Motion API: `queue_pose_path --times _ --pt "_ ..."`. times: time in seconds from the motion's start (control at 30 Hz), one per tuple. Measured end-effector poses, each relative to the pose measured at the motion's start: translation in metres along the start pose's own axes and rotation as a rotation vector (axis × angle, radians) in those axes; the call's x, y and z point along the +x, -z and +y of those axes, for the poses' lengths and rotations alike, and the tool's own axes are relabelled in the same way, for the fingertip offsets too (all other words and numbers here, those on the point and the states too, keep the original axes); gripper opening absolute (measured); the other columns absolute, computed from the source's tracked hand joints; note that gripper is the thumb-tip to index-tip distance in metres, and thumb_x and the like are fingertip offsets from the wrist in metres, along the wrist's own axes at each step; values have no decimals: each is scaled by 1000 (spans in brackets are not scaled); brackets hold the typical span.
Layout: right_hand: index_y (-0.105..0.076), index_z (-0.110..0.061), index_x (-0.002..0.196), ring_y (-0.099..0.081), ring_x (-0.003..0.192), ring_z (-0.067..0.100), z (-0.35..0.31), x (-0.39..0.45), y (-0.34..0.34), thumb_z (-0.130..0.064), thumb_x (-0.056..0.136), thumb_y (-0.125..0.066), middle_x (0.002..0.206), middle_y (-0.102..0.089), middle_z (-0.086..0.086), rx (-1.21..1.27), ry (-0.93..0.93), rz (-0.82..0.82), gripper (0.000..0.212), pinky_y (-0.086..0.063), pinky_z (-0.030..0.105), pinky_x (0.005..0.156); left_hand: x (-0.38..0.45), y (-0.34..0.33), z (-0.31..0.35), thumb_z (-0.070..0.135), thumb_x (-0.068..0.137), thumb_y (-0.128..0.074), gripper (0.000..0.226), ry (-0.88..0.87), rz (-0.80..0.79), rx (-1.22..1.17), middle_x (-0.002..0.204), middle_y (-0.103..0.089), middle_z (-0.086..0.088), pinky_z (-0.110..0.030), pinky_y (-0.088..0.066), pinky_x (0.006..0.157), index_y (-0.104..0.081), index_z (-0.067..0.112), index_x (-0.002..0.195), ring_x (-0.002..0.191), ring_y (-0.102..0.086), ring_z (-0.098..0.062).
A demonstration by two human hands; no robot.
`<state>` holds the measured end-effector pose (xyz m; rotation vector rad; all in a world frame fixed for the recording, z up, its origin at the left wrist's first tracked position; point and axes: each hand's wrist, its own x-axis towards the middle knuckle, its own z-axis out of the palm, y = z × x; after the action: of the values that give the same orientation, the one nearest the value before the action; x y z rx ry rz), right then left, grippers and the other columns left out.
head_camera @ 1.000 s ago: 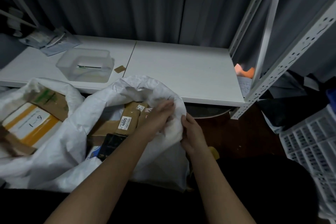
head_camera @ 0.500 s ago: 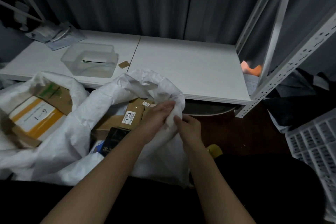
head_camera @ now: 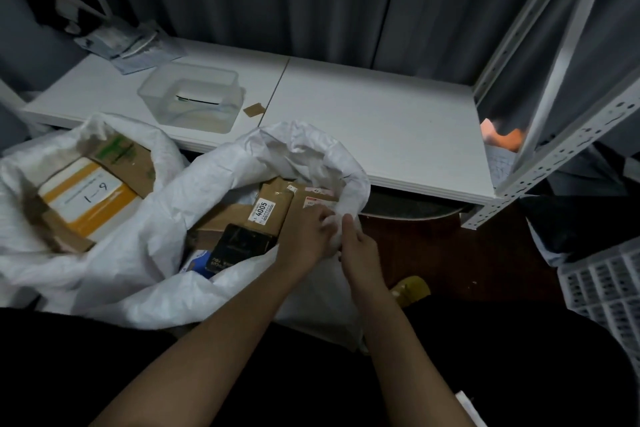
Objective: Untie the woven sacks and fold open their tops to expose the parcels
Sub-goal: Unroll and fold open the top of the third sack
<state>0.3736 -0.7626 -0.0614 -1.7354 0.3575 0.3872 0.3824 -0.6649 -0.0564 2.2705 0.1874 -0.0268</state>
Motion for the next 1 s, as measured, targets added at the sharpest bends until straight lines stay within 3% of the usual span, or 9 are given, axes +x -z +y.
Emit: queue_pose_path --times 0.07,0.17,0.27,0.33,0.57,0.67,0.8,0.9,1.0 --pt "-63 -21 86 -58 103 19 -12 1 -7 -47 102 -29 91 -63 2 76 -109 -98 46 -46 37 99 -6 1 -3 2 92 -54 21 -61 -105 -18 105 -65 -24 -21 -42 81 -64 -3 110 98 -62 -27" --pt "-65 -10 95 -62 102 23 -17 8 -12 -47 100 -38 95 -67 8 156 -200 -109 46 -48 37 97 -24 9 -13 14 92 -56 28 -129 -113 -109 119 -64 3 -12 -40 92 -64 17 119 110 -57 -6" --pt "-60 -9 95 -61 82 19 -14 9 -11 -23 96 -55 84 -61 5 282 -275 -34 14 -51 34 82 -41 20 -16 20 93 -55 30 -19 -239 -379 124 -62 9 -17 -39 100 -61 30 120 117 -53 0" --pt "-56 1 119 -62 87 24 -9 11 -9 -13 94 -57 94 -63 11 403 -300 -45 28 -53 37 80 -44 27 -22 13 92 -59 34 102 -173 -492 119 -66 5 -23 -43 100 -59 23 124 114 -58 -5" --pt "-41 1 138 -66 99 25 18 10 -18 -12 98 -47 118 -62 18 1055 -172 -178 43 -58 36 81 -41 33 -51 38 85 -66 50 98 -103 131 126 -60 -6 -29 -39 92 -56 15 128 114 -55 -23" --pt "-48 -7 119 -64 92 23 14 6 -10 1 91 -56 110 -60 13 659 -120 -115 31 -59 33 70 -42 36 -61 29 84 -65 27 45 -21 134 102 -70 -6 -28 -43 76 -68 14 107 97 -63 -24" --pt "-32 -18 145 -38 121 32 0 28 26 -26 74 -75 137 -38 16 -713 525 67 83 -33 39 101 -41 35 -67 22 86 -63 28 14 -80 109 106 -69 -9 -26 -40 77 -66 11 112 100 -62 -24" --pt "-32 -35 146 -13 142 26 -24 39 20 -65 71 -57 154 -23 1 -1229 839 -383 84 -13 45 116 -35 35 -68 26 86 -65 35 -3 -131 99 112 -66 -8 -28 -42 83 -64 11 117 105 -60 -23" --pt "-49 -31 135 -46 125 21 -33 52 -8 -53 82 -63 132 -53 -1 -1439 774 -746 58 -33 31 98 -29 38 -79 28 87 -64 32 4 -225 85 114 -65 -4 -28 -43 85 -63 15 117 106 -59 -20"
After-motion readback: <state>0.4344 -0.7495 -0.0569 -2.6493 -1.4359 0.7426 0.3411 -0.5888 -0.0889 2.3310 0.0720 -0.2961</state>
